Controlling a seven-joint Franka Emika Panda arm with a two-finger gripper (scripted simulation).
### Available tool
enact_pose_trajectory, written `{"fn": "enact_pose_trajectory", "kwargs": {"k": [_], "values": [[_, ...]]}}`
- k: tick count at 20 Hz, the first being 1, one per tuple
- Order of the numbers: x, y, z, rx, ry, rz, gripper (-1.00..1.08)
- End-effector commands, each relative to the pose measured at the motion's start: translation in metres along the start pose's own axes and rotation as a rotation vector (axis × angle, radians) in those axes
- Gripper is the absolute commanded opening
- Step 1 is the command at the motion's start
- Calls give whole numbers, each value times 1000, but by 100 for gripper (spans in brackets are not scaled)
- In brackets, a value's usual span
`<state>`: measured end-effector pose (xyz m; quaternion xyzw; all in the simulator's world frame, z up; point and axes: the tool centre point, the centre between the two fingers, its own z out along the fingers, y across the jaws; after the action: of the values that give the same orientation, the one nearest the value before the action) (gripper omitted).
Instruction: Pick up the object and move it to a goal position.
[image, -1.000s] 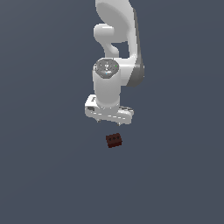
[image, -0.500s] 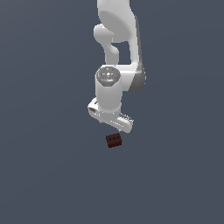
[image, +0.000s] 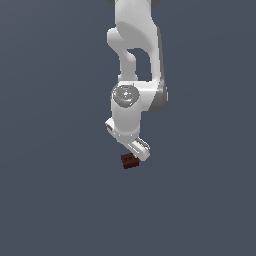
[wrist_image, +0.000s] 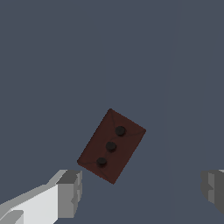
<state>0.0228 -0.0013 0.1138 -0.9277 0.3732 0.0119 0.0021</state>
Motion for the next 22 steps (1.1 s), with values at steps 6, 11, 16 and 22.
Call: {"fn": "enact_pose_trajectory", "kwargs": {"k": [6,11,16,22], "values": [[2,-8,14,4,5,212,100],[3,-13,23,6,11,345,100],[4,-17,30,8,16,447,100],[5,-20,35,11,20,522,100]]}}
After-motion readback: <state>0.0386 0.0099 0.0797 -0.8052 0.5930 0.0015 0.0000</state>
